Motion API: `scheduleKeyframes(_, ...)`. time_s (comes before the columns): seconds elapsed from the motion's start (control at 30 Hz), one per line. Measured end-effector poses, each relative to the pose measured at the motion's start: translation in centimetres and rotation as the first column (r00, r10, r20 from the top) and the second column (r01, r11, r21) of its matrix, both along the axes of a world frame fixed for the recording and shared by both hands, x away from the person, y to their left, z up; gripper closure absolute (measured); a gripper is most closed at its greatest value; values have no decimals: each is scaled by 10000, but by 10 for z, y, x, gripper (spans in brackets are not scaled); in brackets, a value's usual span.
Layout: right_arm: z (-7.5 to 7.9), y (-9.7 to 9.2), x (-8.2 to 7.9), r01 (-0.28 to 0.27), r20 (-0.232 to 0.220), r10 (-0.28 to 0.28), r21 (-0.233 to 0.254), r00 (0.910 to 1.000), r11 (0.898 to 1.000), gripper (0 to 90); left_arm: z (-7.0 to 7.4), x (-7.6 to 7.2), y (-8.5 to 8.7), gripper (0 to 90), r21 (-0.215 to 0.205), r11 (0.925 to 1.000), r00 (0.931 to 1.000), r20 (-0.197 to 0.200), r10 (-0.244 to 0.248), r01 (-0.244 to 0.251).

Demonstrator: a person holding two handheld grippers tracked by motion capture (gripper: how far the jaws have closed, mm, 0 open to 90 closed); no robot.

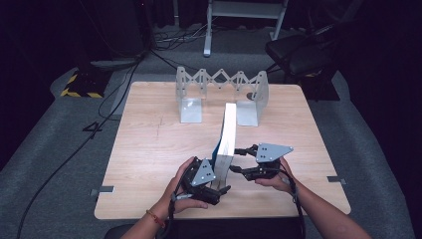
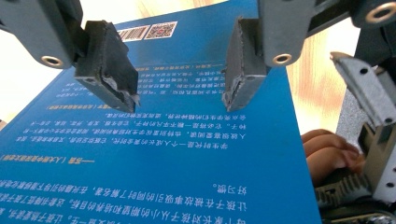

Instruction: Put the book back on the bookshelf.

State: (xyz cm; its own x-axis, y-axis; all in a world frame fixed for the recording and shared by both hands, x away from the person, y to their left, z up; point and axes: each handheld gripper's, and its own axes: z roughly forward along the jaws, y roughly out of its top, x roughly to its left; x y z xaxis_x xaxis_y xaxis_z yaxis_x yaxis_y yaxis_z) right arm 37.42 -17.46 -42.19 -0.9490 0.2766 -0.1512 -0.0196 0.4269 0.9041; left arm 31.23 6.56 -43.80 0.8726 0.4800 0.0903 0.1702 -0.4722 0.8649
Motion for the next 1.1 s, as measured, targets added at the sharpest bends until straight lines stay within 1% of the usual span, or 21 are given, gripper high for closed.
scheduleKeyframes(0.03,0,1,0,11,3,-11,6,10000,10000,444,0,-1,-1,74,76,9999,10000,28,90,-90)
scheduleKeyframes(0.07,0,2,0,20,5,-20,19,10000,10000,444,-1,-1,-3,63,122,9995,9995,50,302,-302)
scheduleKeyframes(0.13,-1,4,0,47,-41,-46,76,10000,10000,444,-3,0,-6,47,79,9982,9982,-13,600,-600)
scheduleKeyframes(0.2,-1,5,0,41,-20,-41,80,10000,10000,443,-3,1,-8,43,59,9967,9967,58,805,-806)
scheduleKeyframes(0.27,-1,6,0,48,-16,-48,76,10000,10000,440,-4,2,-9,43,-67,9959,9959,44,907,-906)
scheduleKeyframes(0.3,-1,6,0,61,-2,-61,75,10000,10000,437,-5,3,-9,43,-190,9949,9950,-31,995,-995)
scheduleKeyframes(0.37,-1,6,0,88,30,-88,85,10000,9999,428,-6,2,-11,51,-260,9928,9930,117,1175,-1172)
scheduleKeyframes(0.4,-1,6,0,88,30,-88,85,10000,9999,428,-7,2,-12,51,-282,9907,9908,207,1337,-1331)
scheduleKeyframes(0.47,-1,7,0,83,6,-83,98,10000,9999,424,-8,2,-13,89,-323,9858,9852,424,1659,-1647)
scheduleKeyframes(0.5,-1,7,1,93,-5,-93,107,10000,9999,421,-8,2,-12,134,-330,9824,9813,508,1855,-1840)
scheduleKeyframes(0.53,-1,7,1,90,-25,-89,107,10000,9999,418,-9,2,-12,167,-414,9816,9809,476,1885,-1866)
scheduleKeyframes(0.57,-1,7,1,102,-21,-102,103,9999,9999,413,-9,3,-11,175,-487,9792,9786,495,1995,-1972)
scheduleKeyframes(0.6,-1,8,2,104,-91,-103,124,9999,9999,407,-9,3,-10,217,-553,9759,9755,527,2138,-2109)
scheduleKeyframes(0.63,-2,8,3,93,-237,-89,170,9997,9998,400,-10,4,-8,259,-709,9742,9750,434,2178,-2145)
scheduleKeyframes(0.67,-2,7,5,72,-388,-63,236,9992,9997,389,-10,7,-5,287,-840,9757,9784,248,2052,-2025)
scheduleKeyframes(0.7,-3,7,6,116,-506,-102,279,9987,9995,388,-11,8,-4,286,-847,9770,9798,248,1984,-1957)
scheduleKeyframes(0.73,-3,7,7,179,-485,-166,256,9987,9995,395,-11,8,-4,287,-823,9784,9808,310,1927,-1897)
scheduleKeyframes(0.9,-4,4,11,508,-484,-497,224,9976,9985,388,-11,11,1,306,-781,9839,9862,294,1632,-1605)
scheduleKeyframes(0.93,-4,4,11,508,-484,-497,224,9976,9985,388,-11,11,1,313,-781,9839,9862,294,1632,-1605)
scheduleKeyframes(0.97,-5,0,13,637,-456,-629,168,9970,9978,378,-10,12,3,324,-700,9860,9877,306,1535,-1511)
scheduleKeyframes(1.1,-8,-10,18,950,-398,-946,93,9947,9954,370,-9,13,7,357,-642,9883,9899,219,1402,-1385)
